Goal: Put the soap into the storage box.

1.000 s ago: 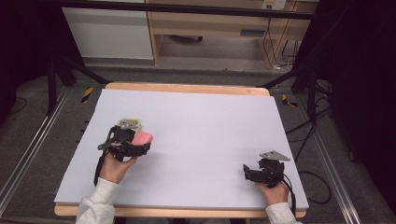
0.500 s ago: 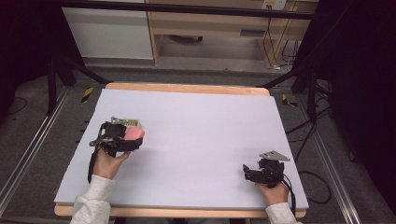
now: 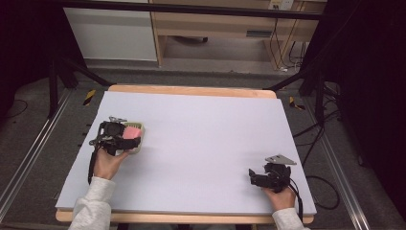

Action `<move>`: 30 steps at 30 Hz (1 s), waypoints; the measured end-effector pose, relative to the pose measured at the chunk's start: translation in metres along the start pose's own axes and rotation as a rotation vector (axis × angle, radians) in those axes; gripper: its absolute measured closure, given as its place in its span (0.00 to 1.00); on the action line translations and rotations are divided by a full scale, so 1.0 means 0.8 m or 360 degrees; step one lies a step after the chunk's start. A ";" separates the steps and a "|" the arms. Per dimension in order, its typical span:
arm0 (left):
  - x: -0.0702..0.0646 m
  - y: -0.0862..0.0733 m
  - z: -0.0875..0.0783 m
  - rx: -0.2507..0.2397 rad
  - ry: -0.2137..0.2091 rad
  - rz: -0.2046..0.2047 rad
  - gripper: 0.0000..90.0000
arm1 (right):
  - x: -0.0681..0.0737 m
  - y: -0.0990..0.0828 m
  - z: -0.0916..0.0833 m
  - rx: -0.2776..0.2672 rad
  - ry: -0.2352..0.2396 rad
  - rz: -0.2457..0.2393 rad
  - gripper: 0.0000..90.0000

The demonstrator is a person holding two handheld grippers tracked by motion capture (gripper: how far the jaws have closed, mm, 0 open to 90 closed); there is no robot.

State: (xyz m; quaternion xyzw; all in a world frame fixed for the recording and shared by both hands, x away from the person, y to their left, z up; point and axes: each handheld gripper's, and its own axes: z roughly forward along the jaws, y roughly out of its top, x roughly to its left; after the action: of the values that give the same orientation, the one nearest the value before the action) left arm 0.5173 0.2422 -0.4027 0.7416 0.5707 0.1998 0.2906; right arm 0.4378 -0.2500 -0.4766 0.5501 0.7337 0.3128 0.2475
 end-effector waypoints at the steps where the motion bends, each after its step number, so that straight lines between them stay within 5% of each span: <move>1: 0.001 0.000 0.002 0.0000 0.0008 -0.0004 0.41 | 0.000 0.000 0.000 0.0001 0.0002 0.0000 0.10; 30: 0.027 0.015 0.039 0.0018 0.0066 -0.0096 0.41 | 0.001 0.001 0.003 0.0011 -0.0004 -0.0016 0.10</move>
State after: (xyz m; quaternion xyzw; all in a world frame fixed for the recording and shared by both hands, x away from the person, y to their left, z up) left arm 0.5510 0.2546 -0.4189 0.7214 0.5998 0.2030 0.2805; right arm 0.4400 -0.2486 -0.4774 0.5476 0.7373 0.3084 0.2481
